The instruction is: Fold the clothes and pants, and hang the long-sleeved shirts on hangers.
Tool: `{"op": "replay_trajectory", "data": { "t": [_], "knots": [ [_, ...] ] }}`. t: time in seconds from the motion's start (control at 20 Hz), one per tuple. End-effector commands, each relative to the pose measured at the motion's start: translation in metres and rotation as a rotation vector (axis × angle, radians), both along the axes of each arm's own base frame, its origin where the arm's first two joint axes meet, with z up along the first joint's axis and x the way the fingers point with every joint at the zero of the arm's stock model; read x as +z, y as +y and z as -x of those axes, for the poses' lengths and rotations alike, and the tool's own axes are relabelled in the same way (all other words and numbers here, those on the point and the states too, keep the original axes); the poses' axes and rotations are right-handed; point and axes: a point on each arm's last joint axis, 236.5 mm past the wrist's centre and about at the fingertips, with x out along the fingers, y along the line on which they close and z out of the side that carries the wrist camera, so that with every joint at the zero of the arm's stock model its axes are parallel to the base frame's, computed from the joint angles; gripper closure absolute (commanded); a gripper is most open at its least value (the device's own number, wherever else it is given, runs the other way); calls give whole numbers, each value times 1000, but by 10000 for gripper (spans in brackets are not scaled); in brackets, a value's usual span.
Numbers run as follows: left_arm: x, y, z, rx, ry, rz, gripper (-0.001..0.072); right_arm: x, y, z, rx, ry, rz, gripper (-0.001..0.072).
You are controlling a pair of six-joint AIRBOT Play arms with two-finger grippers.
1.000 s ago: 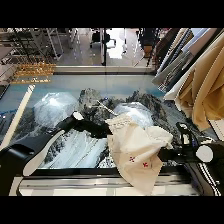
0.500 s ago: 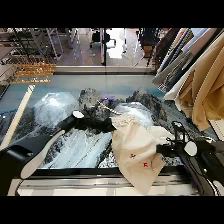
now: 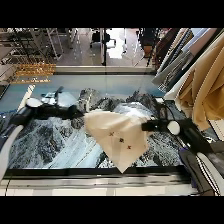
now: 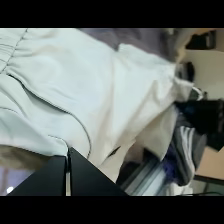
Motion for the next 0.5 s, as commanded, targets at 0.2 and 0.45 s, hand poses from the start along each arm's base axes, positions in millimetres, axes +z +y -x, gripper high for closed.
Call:
{"op": "replay_trajectory", "data": {
  "t": [0.2, 0.45],
  "knots": [
    [-67, 32, 106, 40, 158, -54, 697, -6, 22, -106, -24, 51, -36, 698],
    [-87, 3, 123, 28, 176, -66, 261, 9, -15, -65, -48, 292, -193, 170]
  ]
}}
